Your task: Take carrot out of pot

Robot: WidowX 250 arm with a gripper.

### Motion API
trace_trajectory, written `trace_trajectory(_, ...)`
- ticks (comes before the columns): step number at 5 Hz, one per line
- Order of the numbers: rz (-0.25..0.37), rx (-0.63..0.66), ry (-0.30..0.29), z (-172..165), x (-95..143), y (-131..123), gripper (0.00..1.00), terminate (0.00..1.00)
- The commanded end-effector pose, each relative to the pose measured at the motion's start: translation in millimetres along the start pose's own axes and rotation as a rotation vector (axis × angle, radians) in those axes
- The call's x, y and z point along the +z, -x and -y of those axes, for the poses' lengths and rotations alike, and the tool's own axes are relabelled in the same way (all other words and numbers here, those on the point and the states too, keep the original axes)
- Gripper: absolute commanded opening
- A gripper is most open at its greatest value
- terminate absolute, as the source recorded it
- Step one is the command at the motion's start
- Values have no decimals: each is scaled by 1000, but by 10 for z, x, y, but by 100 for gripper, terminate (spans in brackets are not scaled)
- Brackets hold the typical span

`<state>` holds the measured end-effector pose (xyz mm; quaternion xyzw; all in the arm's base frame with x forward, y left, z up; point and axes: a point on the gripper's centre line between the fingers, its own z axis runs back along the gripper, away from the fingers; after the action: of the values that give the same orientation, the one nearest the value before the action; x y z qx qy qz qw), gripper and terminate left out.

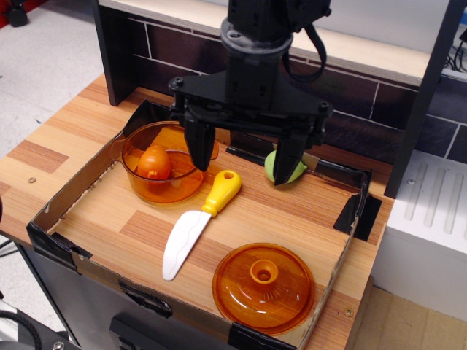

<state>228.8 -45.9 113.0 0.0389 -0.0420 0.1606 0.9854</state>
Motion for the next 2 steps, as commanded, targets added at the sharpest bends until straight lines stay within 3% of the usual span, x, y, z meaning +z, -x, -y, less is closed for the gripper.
trace_trajectory(1,0,0,0,0,0,0,100,0)
trace_trajectory(2,29,76,65,-128,110,-108,100,0)
